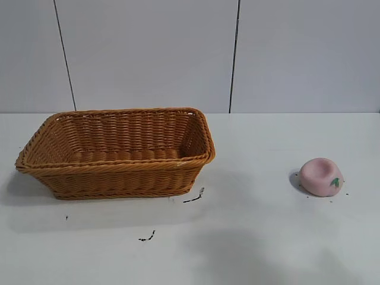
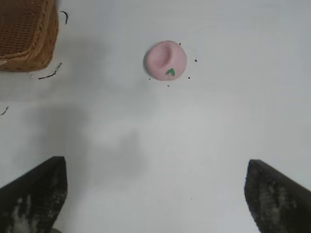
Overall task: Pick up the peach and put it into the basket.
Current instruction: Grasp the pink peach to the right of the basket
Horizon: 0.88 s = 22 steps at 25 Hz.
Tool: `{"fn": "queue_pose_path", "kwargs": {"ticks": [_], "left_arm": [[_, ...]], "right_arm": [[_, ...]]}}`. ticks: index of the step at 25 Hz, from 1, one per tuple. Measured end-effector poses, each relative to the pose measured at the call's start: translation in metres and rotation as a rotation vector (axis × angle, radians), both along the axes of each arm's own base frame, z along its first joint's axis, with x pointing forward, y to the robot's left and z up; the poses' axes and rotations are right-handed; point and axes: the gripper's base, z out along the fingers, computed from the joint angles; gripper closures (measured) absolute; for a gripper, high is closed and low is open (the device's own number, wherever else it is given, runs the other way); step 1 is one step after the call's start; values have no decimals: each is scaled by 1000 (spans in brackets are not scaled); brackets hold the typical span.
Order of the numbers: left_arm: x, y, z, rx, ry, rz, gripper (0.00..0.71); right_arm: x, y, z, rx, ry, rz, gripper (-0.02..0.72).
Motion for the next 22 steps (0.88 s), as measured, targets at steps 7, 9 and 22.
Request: {"fn": "queue_pose_path", "kwargs": {"ticks": [7, 9, 22], "left_arm": [[0, 0, 0, 0, 0, 0, 17], [0, 0, 0, 0, 0, 0, 17], [0, 0, 0, 0, 0, 0, 17]], "right_arm": [[105, 6, -24, -38, 233, 50, 15], [129, 10, -32, -49, 268, 74, 13], [233, 20, -130, -77, 434, 54, 8]]}}
